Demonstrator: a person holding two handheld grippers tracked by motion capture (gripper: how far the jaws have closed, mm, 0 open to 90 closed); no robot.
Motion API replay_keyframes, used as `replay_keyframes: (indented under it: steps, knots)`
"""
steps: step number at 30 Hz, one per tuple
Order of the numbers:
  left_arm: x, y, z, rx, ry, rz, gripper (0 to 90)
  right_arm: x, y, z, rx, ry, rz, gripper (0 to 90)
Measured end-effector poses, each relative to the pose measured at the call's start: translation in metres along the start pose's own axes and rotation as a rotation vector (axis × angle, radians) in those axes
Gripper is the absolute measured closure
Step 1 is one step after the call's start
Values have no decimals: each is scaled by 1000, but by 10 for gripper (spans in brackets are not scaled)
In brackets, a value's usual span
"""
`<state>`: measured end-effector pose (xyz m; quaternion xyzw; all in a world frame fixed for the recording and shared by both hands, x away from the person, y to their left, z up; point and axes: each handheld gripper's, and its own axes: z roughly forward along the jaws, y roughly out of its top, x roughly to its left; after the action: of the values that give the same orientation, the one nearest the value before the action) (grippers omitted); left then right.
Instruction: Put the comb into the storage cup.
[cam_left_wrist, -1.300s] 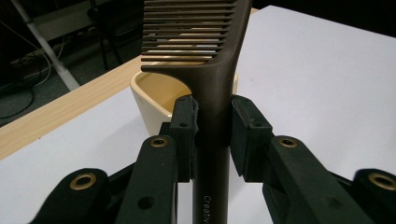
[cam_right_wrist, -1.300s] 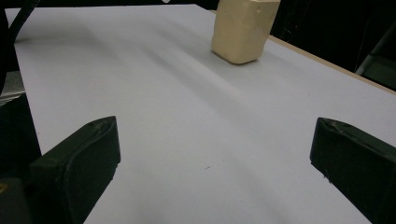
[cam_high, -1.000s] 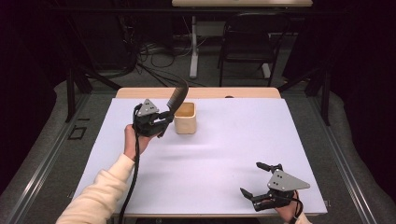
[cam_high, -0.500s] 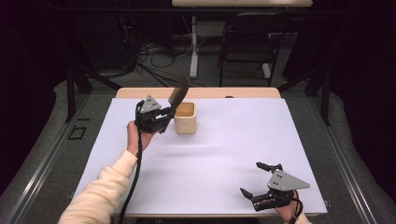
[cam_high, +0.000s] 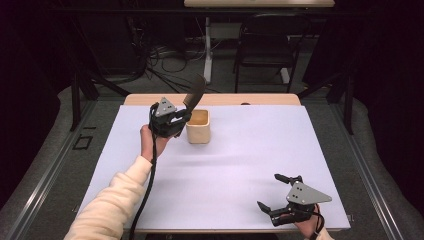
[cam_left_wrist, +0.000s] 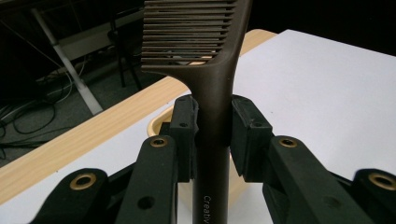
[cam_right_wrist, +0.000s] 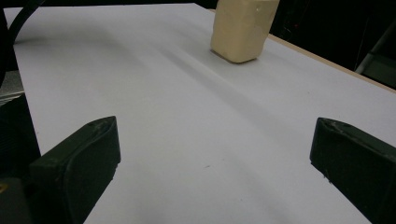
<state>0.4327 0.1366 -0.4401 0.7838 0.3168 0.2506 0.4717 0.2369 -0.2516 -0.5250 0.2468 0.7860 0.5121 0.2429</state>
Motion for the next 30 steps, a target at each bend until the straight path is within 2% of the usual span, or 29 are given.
replay_keyframes:
  steps: [30]
  knots:
    - [5,20,9,-67,47,-5,725,0,0,0,1,-1,2,12]
